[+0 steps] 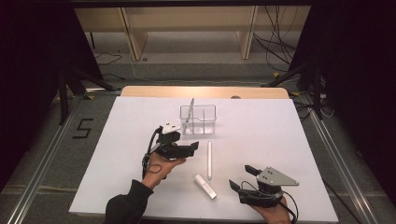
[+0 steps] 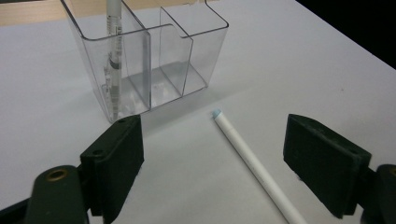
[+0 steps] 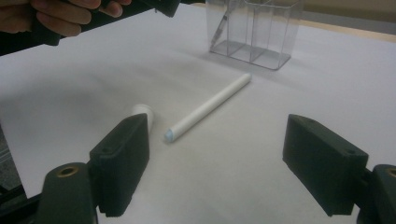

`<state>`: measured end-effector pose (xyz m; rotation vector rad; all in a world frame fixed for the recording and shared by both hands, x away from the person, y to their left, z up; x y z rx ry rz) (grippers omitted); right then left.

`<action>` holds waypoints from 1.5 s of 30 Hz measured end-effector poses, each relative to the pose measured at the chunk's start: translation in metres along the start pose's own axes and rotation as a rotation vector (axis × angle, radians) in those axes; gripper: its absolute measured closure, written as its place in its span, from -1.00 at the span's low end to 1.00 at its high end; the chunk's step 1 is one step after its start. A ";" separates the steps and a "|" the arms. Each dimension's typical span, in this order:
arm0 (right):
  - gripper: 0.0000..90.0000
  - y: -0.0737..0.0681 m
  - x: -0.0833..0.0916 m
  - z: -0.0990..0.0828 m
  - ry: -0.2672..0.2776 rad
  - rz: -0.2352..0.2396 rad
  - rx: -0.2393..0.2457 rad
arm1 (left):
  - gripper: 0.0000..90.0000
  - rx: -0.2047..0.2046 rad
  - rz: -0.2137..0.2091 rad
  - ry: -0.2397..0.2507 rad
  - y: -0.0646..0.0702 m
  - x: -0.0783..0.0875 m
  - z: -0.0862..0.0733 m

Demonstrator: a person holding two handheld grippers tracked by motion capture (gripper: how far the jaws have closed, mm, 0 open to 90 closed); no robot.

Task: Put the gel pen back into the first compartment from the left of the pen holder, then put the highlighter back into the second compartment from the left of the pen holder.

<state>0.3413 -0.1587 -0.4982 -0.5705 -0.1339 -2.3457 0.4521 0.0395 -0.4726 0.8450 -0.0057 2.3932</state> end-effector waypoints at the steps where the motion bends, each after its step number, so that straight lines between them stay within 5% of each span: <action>1: -0.47 0.000 0.000 0.000 0.000 0.000 0.000 | -0.57 0.003 0.001 0.001 0.001 -0.001 0.000; 31: -0.47 0.002 -0.001 -0.001 -0.005 -0.009 -0.005 | -0.63 -0.019 -0.012 -0.062 0.022 -0.013 -0.013; 45: -0.47 0.002 0.001 -0.001 -0.005 -0.012 0.000 | -0.58 -0.047 -0.038 -0.125 0.047 -0.030 -0.025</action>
Point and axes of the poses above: each handheld gripper's, and its own axes: x roughly backward along the jaws, z roughly out of its top, y roughly to its right, the point moved 9 cm from there along -x, roughly forward along the jaws, and after that the axes turned 1 degree about -y, right-handed, at the moved point
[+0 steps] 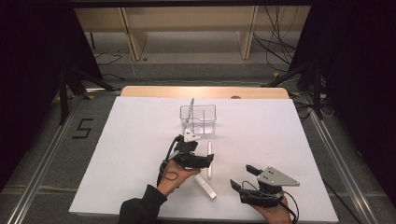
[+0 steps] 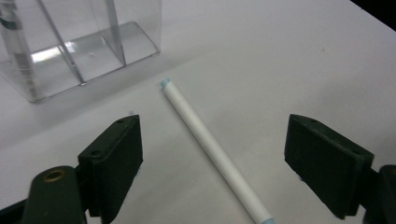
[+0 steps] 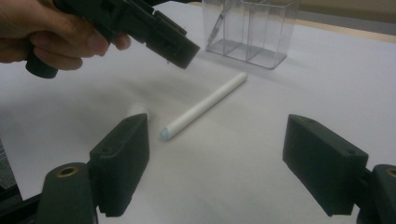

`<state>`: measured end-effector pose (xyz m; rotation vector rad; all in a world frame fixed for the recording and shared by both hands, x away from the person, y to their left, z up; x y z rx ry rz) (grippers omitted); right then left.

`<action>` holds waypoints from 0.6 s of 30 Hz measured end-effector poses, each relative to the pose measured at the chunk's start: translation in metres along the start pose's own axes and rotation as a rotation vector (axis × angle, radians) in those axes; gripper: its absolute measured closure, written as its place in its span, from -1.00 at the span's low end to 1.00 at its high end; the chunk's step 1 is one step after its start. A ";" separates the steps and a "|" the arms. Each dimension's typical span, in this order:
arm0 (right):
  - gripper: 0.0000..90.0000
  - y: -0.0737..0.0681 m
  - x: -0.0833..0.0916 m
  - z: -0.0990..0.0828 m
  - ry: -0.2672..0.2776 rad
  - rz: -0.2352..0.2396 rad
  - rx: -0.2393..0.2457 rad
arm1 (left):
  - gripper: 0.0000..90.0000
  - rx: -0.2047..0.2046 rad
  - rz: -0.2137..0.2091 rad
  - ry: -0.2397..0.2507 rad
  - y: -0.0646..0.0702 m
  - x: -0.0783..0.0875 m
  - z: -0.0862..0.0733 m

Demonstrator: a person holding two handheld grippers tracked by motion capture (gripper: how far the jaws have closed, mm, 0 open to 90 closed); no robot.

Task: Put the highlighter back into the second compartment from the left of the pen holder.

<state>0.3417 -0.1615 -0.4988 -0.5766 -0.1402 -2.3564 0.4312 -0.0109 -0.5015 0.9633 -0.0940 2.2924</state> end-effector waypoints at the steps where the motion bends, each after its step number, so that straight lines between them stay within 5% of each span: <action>1: -0.47 0.000 0.000 0.000 0.000 0.000 0.001 | -0.55 0.001 -0.003 -0.006 0.001 -0.002 -0.001; 18: -0.47 -0.002 -0.001 0.000 -0.002 0.000 0.010 | -0.23 0.026 -0.030 -0.105 0.012 -0.023 -0.018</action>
Point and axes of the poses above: each handheld gripper's, and its own axes: x roughly backward along the jaws, z roughly out of its top, y roughly to its right, the point moved 9 cm from there along -x, roughly forward along the jaws, and after that the axes turned 1 degree about -y, right-handed, at the moved point
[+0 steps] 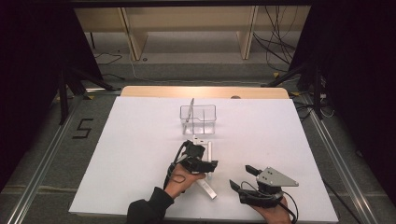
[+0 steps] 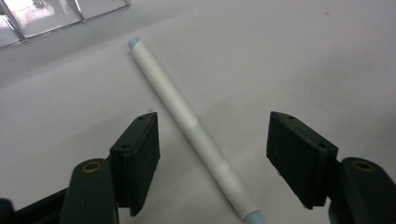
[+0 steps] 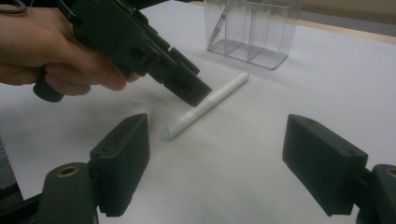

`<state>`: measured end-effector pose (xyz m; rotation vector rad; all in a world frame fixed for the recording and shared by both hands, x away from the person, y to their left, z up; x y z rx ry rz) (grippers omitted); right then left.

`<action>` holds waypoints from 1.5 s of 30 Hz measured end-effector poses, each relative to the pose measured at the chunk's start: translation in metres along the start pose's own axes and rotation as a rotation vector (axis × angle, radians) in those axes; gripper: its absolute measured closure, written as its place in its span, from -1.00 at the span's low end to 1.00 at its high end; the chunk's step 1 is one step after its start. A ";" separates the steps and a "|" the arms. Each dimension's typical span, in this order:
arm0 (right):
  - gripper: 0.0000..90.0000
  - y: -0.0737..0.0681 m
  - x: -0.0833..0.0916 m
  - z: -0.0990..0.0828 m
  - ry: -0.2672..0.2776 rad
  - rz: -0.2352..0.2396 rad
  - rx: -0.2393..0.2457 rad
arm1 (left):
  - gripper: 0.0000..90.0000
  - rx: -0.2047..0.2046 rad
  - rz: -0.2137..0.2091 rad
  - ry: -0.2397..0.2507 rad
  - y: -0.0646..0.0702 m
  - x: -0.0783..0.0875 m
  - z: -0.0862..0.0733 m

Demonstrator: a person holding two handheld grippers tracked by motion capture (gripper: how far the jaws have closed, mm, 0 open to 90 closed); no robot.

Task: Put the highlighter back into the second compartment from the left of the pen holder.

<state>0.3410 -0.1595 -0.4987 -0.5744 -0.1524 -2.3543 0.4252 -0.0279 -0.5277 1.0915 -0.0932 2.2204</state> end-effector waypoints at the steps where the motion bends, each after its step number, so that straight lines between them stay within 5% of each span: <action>1: -0.47 0.000 0.000 0.000 0.000 0.001 -0.001 | -0.22 0.001 0.002 -0.003 0.000 -0.001 0.001; 24: -0.46 -0.001 0.001 0.001 0.004 0.002 0.001 | 0.08 0.060 0.058 -0.076 -0.010 -0.023 0.003; 45: -0.46 -0.002 0.000 0.001 0.002 0.001 0.002 | 0.23 -0.011 0.132 -0.093 -0.006 -0.029 0.002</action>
Point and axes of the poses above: each handheld gripper's, and its own axes: x roughly backward along the jaws, z roughly out of its top, y roughly to its right, the point moved 9 cm from there along -x, roughly forward along the jaws, and after that the axes turned 1 degree about -y, right-handed, at the moved point
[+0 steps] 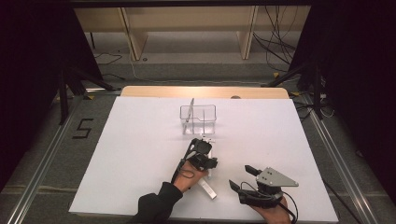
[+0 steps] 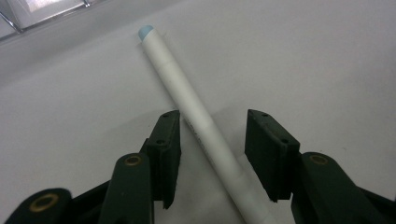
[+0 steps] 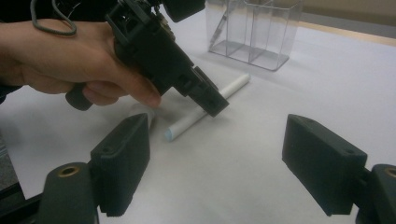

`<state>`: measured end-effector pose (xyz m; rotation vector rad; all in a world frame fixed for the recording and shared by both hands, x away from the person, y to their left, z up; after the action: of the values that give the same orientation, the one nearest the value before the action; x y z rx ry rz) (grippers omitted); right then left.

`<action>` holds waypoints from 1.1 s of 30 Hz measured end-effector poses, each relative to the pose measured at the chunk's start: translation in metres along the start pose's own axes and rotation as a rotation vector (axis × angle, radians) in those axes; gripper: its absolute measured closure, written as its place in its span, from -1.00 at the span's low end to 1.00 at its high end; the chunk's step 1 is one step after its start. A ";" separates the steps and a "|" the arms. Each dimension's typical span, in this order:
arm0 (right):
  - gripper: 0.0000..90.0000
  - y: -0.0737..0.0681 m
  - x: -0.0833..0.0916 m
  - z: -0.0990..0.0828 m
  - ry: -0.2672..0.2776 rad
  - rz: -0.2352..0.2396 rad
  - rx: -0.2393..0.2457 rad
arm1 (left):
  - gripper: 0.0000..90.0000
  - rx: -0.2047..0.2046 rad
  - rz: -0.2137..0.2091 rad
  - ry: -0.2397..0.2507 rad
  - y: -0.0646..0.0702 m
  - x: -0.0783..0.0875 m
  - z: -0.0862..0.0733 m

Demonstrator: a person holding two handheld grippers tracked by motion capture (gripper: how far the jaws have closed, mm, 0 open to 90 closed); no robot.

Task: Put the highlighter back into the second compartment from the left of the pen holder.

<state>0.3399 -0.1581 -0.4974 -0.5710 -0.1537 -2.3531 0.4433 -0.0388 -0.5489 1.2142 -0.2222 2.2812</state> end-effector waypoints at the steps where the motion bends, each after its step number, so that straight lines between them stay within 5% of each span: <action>1: -0.46 0.000 0.000 0.000 0.001 0.000 0.000 | 0.24 -0.007 0.002 -0.001 0.000 0.000 0.000; 22: -0.46 -0.001 -0.001 0.000 -0.002 0.001 0.005 | 0.45 -0.049 0.034 0.003 -0.001 -0.001 0.001; 33: -0.46 -0.001 0.000 0.000 -0.002 0.001 0.007 | 0.63 -0.030 0.041 -0.001 -0.003 -0.002 0.002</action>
<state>0.3398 -0.1576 -0.4976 -0.5699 -0.1627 -2.3501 0.4472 -0.0378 -0.5493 1.2056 -0.2829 2.3038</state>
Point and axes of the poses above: each handheld gripper's, and its own axes: x roughly backward along the jaws, z roughly out of its top, y roughly to its right, the point moved 9 cm from there along -x, roughly forward along the jaws, and after that the axes turned 1 degree about -y, right-handed, at the moved point
